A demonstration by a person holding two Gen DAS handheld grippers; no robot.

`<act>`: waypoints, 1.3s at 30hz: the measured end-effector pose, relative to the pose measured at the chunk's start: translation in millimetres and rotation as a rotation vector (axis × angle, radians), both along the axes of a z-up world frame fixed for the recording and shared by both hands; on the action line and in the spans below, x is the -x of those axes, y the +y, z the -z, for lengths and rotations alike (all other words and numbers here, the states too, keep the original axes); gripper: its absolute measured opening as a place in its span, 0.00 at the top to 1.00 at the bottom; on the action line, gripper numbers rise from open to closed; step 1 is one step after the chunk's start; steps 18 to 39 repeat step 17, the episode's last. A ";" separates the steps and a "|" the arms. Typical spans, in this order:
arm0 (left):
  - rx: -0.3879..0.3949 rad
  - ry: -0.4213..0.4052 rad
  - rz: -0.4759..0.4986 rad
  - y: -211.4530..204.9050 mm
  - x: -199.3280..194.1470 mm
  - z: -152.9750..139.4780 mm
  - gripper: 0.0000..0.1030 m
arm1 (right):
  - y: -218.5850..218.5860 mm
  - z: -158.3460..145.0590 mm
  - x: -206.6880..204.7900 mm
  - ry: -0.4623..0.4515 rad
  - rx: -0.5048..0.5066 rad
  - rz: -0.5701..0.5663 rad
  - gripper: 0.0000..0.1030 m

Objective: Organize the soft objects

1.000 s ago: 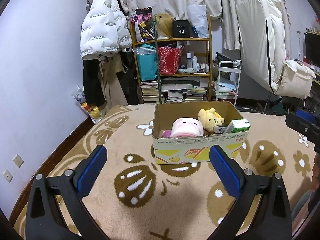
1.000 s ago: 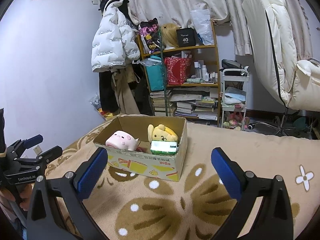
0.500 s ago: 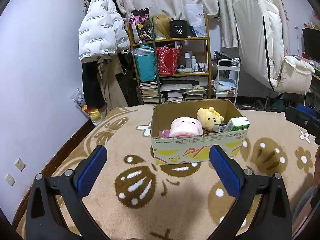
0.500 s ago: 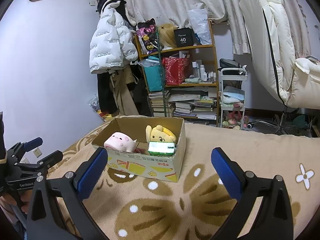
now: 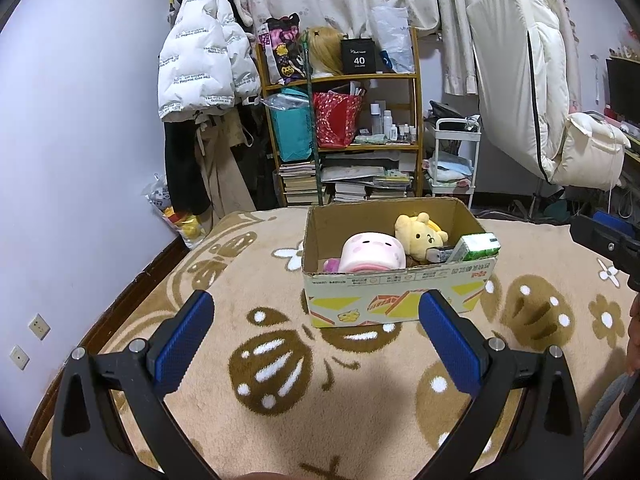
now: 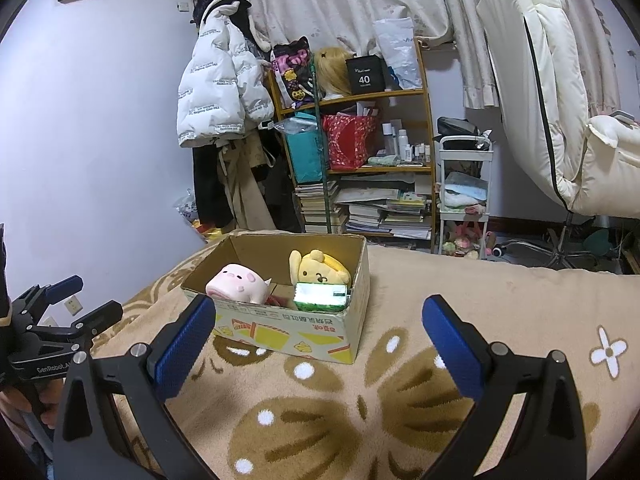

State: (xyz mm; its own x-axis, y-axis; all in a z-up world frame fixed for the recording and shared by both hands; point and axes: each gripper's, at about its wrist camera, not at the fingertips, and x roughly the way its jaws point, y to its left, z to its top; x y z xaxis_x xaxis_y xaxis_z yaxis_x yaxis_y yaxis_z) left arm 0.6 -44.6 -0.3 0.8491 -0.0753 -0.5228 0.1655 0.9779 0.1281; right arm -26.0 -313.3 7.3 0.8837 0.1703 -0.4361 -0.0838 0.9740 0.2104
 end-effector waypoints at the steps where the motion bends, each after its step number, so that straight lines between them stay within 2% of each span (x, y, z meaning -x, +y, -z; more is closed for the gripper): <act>1: 0.000 0.002 -0.001 0.1 -0.1 0.2 0.02 | -0.4 -0.3 -0.2 -0.002 -0.001 0.003 0.00; 39: 0.001 0.016 -0.018 2.6 0.0 -0.9 0.02 | -3.3 1.3 -0.2 -0.002 -0.004 0.007 0.00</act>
